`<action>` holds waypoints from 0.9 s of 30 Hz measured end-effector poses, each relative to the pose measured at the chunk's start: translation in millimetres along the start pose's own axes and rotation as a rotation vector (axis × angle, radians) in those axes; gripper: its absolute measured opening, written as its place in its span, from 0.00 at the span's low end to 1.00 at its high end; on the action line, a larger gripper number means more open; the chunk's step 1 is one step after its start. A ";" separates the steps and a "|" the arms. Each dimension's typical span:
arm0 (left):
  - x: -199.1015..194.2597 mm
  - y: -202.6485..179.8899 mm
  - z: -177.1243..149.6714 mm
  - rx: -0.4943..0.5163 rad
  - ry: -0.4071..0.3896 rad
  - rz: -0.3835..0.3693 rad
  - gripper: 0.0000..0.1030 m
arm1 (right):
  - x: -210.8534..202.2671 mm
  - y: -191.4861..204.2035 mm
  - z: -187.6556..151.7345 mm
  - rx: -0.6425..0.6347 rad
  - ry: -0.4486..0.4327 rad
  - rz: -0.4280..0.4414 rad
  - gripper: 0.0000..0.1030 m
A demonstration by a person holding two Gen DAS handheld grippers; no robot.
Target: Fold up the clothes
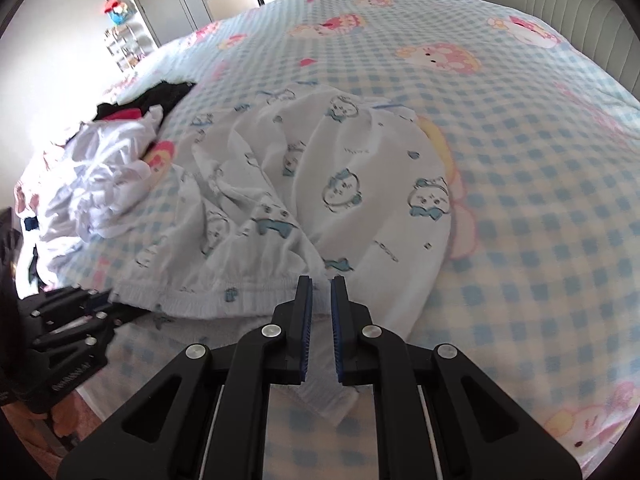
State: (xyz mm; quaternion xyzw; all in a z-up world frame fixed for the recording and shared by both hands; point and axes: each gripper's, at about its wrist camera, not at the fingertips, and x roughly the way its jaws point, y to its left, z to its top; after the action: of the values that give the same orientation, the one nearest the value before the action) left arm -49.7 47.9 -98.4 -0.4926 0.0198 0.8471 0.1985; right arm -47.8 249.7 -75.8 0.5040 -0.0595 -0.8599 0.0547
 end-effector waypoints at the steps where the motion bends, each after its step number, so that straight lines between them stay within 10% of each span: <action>1: 1.2 0.0 0.0 0.006 0.006 0.004 0.19 | 0.9 -0.2 -2.8 -0.008 0.015 0.001 0.10; 4: 5.7 -3.5 1.7 0.029 0.004 0.046 0.50 | 2.6 0.9 -13.3 -0.030 0.058 0.048 0.20; 12: 12.4 -25.4 5.6 0.201 -0.011 0.193 0.50 | 25.6 27.2 -27.2 -0.140 0.140 0.053 0.38; 20: 0.2 54.1 -10.9 -0.201 0.058 0.004 0.55 | 19.9 3.7 -33.8 -0.071 0.140 -0.023 0.38; 27: -32.2 20.2 -15.3 -0.065 -0.108 -0.039 0.64 | -7.3 6.7 -34.5 -0.060 0.083 0.034 0.39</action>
State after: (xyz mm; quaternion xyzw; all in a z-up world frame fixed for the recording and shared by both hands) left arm -30.2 15.6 -82.4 -0.4525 -0.0283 0.8686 0.1998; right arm -13.9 242.5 -85.2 0.5362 -0.0400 -0.8387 0.0868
